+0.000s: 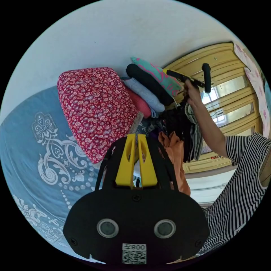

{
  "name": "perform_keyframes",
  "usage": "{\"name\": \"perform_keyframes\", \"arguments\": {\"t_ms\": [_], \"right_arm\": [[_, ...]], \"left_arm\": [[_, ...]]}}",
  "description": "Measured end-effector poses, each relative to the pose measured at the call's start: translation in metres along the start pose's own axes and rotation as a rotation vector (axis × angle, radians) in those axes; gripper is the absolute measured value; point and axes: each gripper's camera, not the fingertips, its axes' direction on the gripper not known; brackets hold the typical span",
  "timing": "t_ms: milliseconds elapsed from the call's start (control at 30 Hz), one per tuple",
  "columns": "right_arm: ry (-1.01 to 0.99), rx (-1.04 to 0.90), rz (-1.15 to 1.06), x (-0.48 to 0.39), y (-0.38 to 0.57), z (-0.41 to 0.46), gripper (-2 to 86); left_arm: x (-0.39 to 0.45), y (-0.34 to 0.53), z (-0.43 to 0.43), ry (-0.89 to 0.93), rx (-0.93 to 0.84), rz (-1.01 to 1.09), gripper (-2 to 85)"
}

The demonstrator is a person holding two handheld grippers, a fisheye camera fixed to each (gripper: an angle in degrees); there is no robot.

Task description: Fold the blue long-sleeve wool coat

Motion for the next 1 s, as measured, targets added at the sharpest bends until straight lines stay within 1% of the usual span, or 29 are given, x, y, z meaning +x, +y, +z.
{"name": "perform_keyframes", "arguments": {"t_ms": [100, 200, 233, 333, 400, 433, 500, 567, 700, 867, 1000], "right_arm": [[0.069, -0.06, -0.009, 0.013, -0.043, 0.013, 11.0], [0.108, -0.191, -0.057, 0.012, -0.074, 0.041, 12.9], [0.147, -0.243, -0.086, 0.01, -0.083, 0.052, 13.0], [0.336, -0.258, -0.173, -0.001, -0.099, 0.061, 11.4], [0.39, -0.29, -0.197, -0.001, -0.109, 0.062, 9.8], [0.38, -0.292, -0.183, 0.004, -0.115, 0.058, 8.4], [0.304, -0.277, -0.125, 0.02, -0.124, 0.045, 6.3], [0.209, -0.276, -0.038, 0.045, -0.131, 0.03, 4.9], [0.137, -0.245, 0.061, 0.074, -0.134, -0.002, 3.8], [-0.063, -0.095, 0.276, 0.13, -0.117, -0.08, 2.3], [-0.15, 0.006, 0.379, 0.164, -0.1, -0.136, 1.8]], "left_arm": [[0.006, 0.022, -0.008, 0.035, -0.015, -0.042, 1.7], [0.012, 0.046, -0.015, 0.044, -0.036, -0.072, 1.7], [0.014, 0.05, -0.016, 0.047, -0.044, -0.076, 1.7], [0.019, 0.075, -0.022, 0.078, -0.083, -0.103, 1.5], [0.025, 0.097, -0.032, 0.078, -0.101, -0.097, 1.1], [0.027, 0.102, -0.035, 0.069, -0.106, -0.09, 0.9], [0.033, 0.125, -0.05, 0.039, -0.117, -0.075, 0.6], [0.033, 0.143, -0.062, 0.048, -0.111, -0.085, 0.5], [0.03, 0.19, -0.096, 0.067, -0.067, -0.129, 0.3], [0.033, 0.246, -0.133, 0.082, -0.042, -0.139, 0.2], [0.036, 0.299, -0.161, 0.105, -0.028, -0.145, 0.2]]}}
